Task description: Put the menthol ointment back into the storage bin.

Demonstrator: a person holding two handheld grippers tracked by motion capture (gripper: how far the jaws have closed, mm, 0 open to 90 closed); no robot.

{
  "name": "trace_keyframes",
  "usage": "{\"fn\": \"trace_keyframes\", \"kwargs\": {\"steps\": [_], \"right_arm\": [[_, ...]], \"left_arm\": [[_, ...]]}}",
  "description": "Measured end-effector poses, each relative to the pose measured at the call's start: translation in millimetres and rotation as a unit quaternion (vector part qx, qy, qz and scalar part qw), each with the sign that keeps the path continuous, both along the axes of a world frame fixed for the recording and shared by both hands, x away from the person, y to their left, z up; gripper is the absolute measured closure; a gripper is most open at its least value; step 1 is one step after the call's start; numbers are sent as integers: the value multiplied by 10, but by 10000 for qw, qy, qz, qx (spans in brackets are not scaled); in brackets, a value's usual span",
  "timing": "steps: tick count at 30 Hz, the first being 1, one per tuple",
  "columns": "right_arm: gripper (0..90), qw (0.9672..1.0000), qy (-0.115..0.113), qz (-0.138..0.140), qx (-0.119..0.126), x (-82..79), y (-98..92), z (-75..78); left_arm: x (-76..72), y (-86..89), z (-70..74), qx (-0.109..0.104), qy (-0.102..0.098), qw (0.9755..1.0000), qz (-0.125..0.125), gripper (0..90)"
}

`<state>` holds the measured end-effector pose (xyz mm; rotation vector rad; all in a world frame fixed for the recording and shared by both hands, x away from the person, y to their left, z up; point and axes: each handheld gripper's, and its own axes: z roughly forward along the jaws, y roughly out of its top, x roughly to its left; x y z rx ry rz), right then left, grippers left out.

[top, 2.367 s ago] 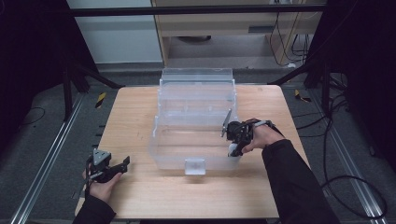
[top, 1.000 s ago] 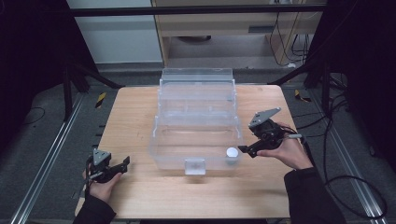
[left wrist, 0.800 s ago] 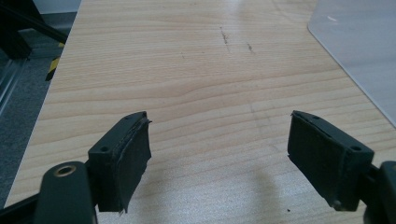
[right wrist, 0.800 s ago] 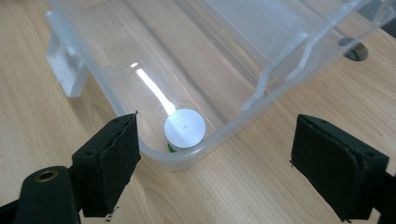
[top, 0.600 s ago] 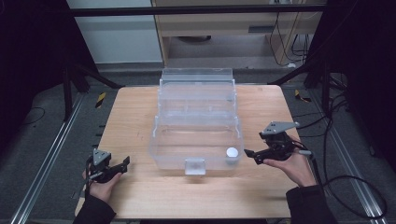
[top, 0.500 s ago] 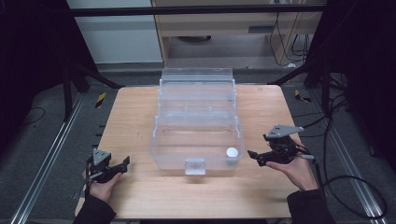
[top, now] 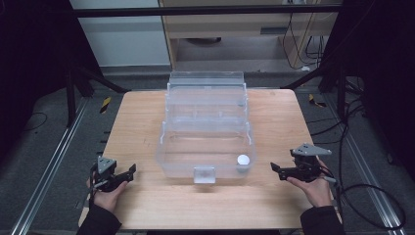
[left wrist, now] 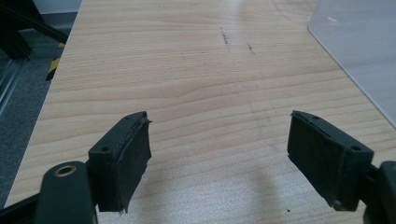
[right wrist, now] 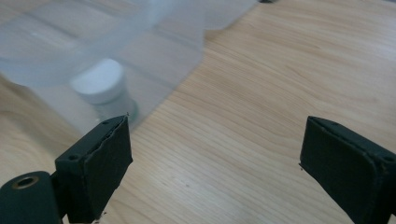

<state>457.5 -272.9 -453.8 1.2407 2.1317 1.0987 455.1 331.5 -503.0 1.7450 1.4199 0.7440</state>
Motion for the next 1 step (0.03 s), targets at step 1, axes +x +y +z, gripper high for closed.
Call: {"fn": "trace_keyframes", "kwargs": {"steps": [1], "right_arm": [[80, 10000, 61, -66, -28, 8, -20, -45]], "left_arm": [[0, 3, 0, -12, -1, 10000, -8, 205]]}}
